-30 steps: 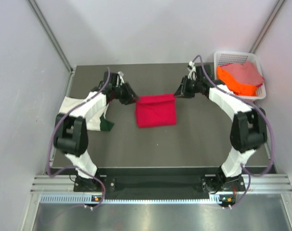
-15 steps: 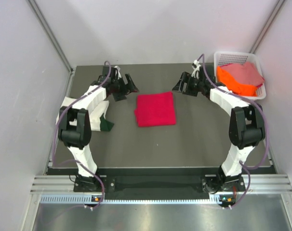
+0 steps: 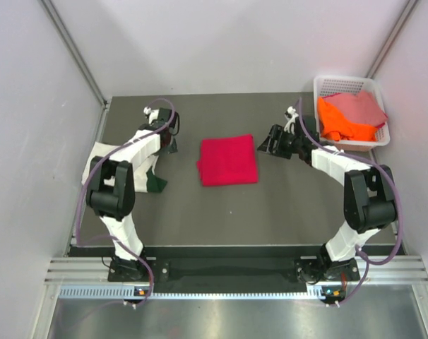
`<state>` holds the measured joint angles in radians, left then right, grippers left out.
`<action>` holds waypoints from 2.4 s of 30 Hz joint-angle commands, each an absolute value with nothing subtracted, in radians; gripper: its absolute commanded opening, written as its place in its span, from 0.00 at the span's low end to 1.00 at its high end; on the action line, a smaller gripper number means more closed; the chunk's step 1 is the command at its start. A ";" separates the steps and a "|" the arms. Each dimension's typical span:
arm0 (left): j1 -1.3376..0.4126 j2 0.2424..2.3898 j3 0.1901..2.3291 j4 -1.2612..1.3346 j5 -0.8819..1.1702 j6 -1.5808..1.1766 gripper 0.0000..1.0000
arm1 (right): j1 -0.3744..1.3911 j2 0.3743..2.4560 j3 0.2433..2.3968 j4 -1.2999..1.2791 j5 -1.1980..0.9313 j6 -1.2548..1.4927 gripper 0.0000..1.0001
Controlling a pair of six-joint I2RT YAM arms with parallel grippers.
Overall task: Fold and stack the t-shirts
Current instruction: Fold the tshirt, then neatly place the folded tshirt to the corner
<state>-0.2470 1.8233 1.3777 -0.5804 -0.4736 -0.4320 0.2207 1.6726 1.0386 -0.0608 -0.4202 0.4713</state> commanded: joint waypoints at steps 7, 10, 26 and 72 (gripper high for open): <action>-0.258 2.023 1.436 -0.670 -0.765 -0.388 0.77 | 0.227 1.651 1.015 0.094 -0.440 0.503 0.62; -0.258 2.065 1.456 -0.679 -0.769 -0.380 0.69 | 0.227 1.644 1.009 0.100 -0.439 0.505 0.62; -0.357 2.074 1.500 -0.752 -0.729 -0.506 0.00 | 0.212 1.621 0.985 0.103 -0.391 0.512 0.61; -0.382 1.756 1.181 -0.178 -0.005 -0.500 0.98 | 0.230 1.833 1.153 0.003 -0.377 0.422 0.93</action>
<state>-0.3882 1.7439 1.1683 -0.2672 -0.0380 -0.5022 0.2207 1.8118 1.0996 -0.0086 -0.3679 0.4397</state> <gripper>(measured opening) 0.983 0.934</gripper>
